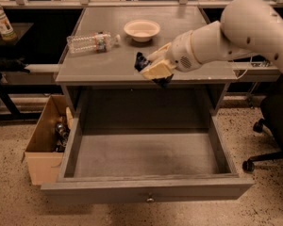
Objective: Place rxbar blueberry into top drawer
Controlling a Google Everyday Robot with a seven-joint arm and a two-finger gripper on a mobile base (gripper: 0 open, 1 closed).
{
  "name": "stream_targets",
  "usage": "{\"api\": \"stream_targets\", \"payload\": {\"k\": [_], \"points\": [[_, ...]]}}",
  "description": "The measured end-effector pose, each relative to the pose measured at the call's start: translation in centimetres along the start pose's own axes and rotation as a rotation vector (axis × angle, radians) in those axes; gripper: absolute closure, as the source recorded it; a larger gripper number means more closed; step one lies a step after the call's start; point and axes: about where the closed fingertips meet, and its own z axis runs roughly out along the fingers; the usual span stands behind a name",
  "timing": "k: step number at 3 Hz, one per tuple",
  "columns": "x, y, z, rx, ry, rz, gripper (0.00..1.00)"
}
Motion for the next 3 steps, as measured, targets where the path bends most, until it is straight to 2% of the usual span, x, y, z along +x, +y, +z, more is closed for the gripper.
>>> {"api": "stream_targets", "payload": {"k": [1, 2, 3], "points": [[-0.2, -0.5, -0.3, 0.011, -0.003, 0.008, 1.0], [1.4, 0.6, 1.3, -0.005, 0.026, 0.034, 1.0], [3.5, 3.1, 2.3, 0.031, 0.057, 0.07, 1.0]]}}
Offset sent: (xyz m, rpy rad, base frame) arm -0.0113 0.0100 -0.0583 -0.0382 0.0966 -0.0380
